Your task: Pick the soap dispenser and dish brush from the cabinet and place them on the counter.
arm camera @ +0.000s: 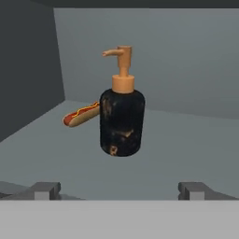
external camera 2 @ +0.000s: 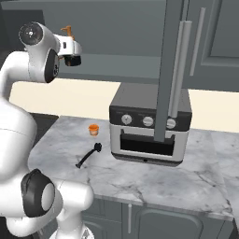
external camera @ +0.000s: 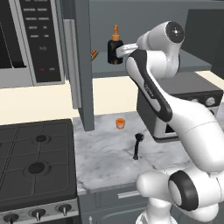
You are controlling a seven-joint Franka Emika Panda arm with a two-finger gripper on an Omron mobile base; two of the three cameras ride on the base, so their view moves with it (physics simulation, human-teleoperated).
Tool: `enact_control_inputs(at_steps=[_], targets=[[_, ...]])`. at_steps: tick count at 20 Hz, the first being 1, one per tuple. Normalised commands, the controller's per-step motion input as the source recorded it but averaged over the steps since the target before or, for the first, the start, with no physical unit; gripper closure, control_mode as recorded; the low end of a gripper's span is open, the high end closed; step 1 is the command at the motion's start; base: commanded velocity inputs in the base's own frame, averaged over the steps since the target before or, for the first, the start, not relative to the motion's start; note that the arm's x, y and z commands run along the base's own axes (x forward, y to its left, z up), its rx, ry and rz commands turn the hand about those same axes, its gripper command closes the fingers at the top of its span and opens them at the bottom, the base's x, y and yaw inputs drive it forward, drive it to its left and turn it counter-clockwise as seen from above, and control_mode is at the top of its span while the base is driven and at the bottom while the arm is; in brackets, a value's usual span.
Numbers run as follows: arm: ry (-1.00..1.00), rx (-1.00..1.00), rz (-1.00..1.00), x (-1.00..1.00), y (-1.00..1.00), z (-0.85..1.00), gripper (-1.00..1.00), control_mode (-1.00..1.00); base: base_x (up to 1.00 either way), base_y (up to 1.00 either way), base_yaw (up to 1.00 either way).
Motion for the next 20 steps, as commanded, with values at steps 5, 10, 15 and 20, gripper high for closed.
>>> enact_control_inputs(at_steps=[5, 10, 15, 20], targets=[[0.07, -0.01, 0.01, 0.33, 0.03, 0.01, -1.00, -1.00, 0.00, 0.00, 0.00], [0.02, -0.01, 0.00, 0.35, 0.07, -0.03, -1.00, -1.00, 0.00, 0.00, 0.00], [-0.04, -0.01, 0.00, 0.28, 0.09, -0.08, -1.00, -1.00, 0.00, 0.00, 0.00], [-0.06, 0.00, 0.01, 0.18, 0.07, -0.14, -1.00, -1.00, 0.00, 0.00, 0.00]])
